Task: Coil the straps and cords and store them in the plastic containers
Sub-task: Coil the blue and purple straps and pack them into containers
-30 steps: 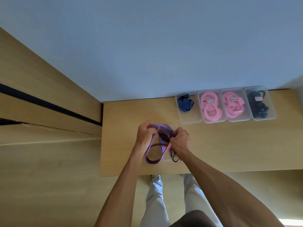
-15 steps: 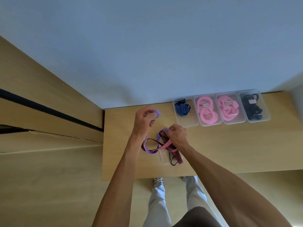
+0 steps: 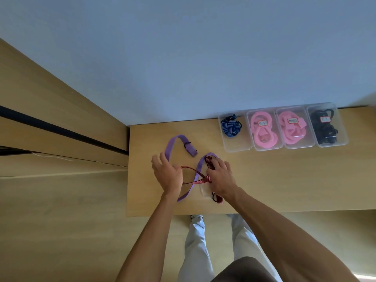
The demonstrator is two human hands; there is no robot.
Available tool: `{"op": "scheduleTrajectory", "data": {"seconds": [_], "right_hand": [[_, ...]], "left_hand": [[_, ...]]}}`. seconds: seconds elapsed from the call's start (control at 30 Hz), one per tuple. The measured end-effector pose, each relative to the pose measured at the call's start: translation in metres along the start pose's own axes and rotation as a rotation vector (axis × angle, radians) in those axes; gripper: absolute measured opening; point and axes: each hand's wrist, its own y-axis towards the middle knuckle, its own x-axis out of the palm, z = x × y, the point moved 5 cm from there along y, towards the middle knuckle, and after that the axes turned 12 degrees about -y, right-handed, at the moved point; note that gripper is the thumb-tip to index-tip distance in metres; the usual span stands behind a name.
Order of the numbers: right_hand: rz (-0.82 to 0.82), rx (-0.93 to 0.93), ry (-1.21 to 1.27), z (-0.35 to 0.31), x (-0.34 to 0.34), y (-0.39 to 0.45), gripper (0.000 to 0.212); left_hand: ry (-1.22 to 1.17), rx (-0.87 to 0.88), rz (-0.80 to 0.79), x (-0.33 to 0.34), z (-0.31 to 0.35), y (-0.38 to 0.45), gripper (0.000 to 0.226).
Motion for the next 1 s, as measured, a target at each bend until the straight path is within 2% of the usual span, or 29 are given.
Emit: {"op": "scheduleTrajectory", "data": {"seconds": [0.07,0.1,0.17,0.27,0.37,0.43,0.47,0.53,0.6,0.63,0.73,0.8,0.83,0.9,0.93,1.0], "right_hand": [[-0.011,0.055,-0.003,-0.002,0.002,0.005,0.028],[0.018,0.093,0.068,-0.002,-0.002,0.008,0.025],[0.090,0.211,0.380,0.005,-0.020,0.011,0.015],[0.093,0.339,1.001,0.017,-0.049,0.014,0.014],[0.141,0.336,1.378,0.027,-0.090,0.016,0.015],[0.126,0.303,1.525,0.033,-0.115,0.018,0.016],[0.119,0.282,1.566,0.035,-0.125,0.019,0.017],[0.118,0.238,1.587,0.037,-0.142,0.020,0.014],[0.148,0.220,1.572,0.036,-0.155,0.021,0.011],[0.172,0.231,1.568,0.037,-0.160,0.021,0.009],[0.211,0.299,1.544,0.041,-0.158,0.020,0.004],[0.212,0.370,1.484,0.046,-0.145,0.018,0.010],[0.207,0.421,1.453,0.048,-0.134,0.016,0.010],[0.180,0.530,1.430,0.051,-0.106,0.010,0.004],[0.160,0.577,1.419,0.052,-0.090,0.005,0.004],[0.108,0.650,1.364,0.052,-0.057,-0.004,0.007]], "left_hand": [[0.055,0.197,-0.001,-0.001,0.007,-0.008,0.057],[0.042,0.302,-0.053,0.003,0.011,-0.013,0.058],[-0.028,0.428,-0.205,0.013,0.020,-0.024,0.055],[-0.142,0.439,-0.335,0.025,0.030,-0.034,0.057],[-0.190,0.384,-0.227,0.025,0.040,-0.041,0.056],[-0.251,0.271,-0.159,0.024,0.042,-0.043,0.040],[-0.348,0.169,-0.218,0.027,0.043,-0.044,0.031],[-0.581,-0.100,-0.502,0.040,0.051,-0.048,0.019],[-0.729,-0.332,-0.702,0.052,0.058,-0.055,0.028],[-0.805,-0.435,-0.736,0.053,0.063,-0.058,0.031],[-1.017,-0.689,-0.696,0.051,0.074,-0.059,0.034],[-0.958,-0.684,-0.665,0.053,0.073,-0.053,0.025],[-0.866,-0.598,-0.658,0.053,0.072,-0.050,0.024],[-0.481,-0.285,-0.649,0.056,0.064,-0.044,0.040],[-0.253,-0.139,-0.652,0.058,0.060,-0.044,0.038],[0.021,-0.001,-0.646,0.065,0.048,-0.044,0.021]]}}
